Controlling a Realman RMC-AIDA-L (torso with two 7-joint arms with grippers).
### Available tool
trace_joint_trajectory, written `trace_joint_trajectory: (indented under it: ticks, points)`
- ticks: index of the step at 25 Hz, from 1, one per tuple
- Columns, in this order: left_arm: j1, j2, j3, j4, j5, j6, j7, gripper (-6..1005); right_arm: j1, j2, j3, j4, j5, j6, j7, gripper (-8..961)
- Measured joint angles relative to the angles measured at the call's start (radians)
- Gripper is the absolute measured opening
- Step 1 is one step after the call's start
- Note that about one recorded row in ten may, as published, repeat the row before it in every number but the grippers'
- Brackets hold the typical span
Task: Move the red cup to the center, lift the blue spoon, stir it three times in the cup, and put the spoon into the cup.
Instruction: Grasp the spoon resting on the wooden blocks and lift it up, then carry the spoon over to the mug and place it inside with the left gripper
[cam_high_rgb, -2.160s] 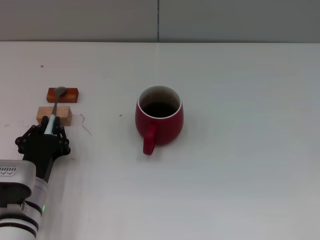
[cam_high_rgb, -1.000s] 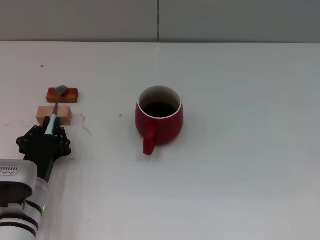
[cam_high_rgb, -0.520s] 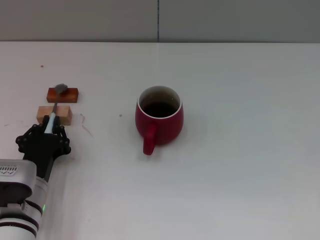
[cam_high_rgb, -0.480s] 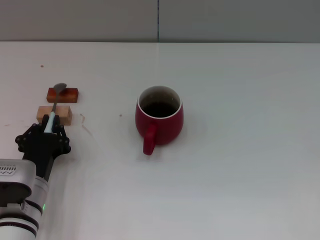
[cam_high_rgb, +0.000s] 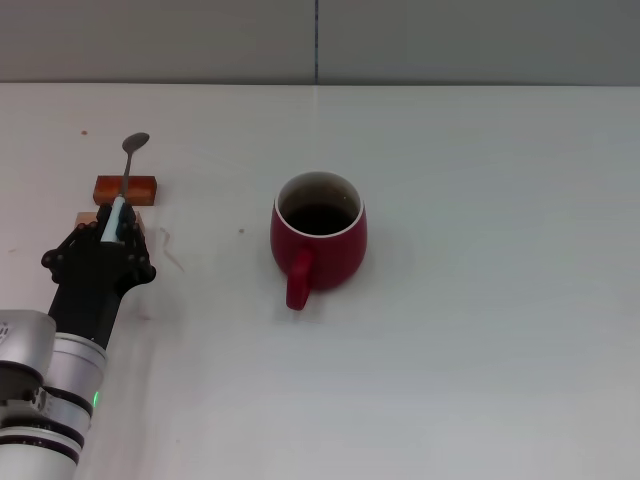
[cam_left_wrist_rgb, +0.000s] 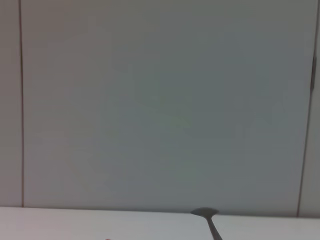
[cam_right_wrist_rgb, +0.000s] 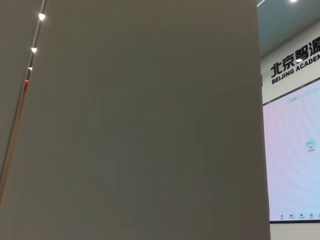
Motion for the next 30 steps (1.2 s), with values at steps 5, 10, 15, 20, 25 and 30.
trace_joint_trajectory:
  ticks: [5,10,15,20,25,30]
  points:
    - [0.000,0.019,0.000,0.005,0.099,0.052,-0.159,170,-0.004,0.002,0.000,0.000,0.004,-0.012,0.000,542]
    - [-0.015,0.058,-0.006,0.065,0.240,0.099,-0.479,170,-0.018,0.009,0.003,0.000,0.005,-0.038,0.000,542]
    - [-0.022,0.041,-0.009,0.244,0.323,0.150,-0.832,169,-0.028,0.018,0.006,0.003,0.005,-0.052,0.000,542]
    - [-0.023,0.000,-0.002,0.444,0.349,0.217,-1.137,169,-0.033,0.028,0.009,0.006,0.006,-0.058,0.000,542]
    - [-0.024,0.003,0.010,0.559,0.353,0.303,-1.353,169,-0.037,0.039,0.009,0.006,0.006,-0.076,0.000,542]
    - [-0.017,0.003,-0.020,0.616,0.342,0.393,-1.474,169,-0.042,0.047,0.010,0.004,0.006,-0.090,0.000,542]
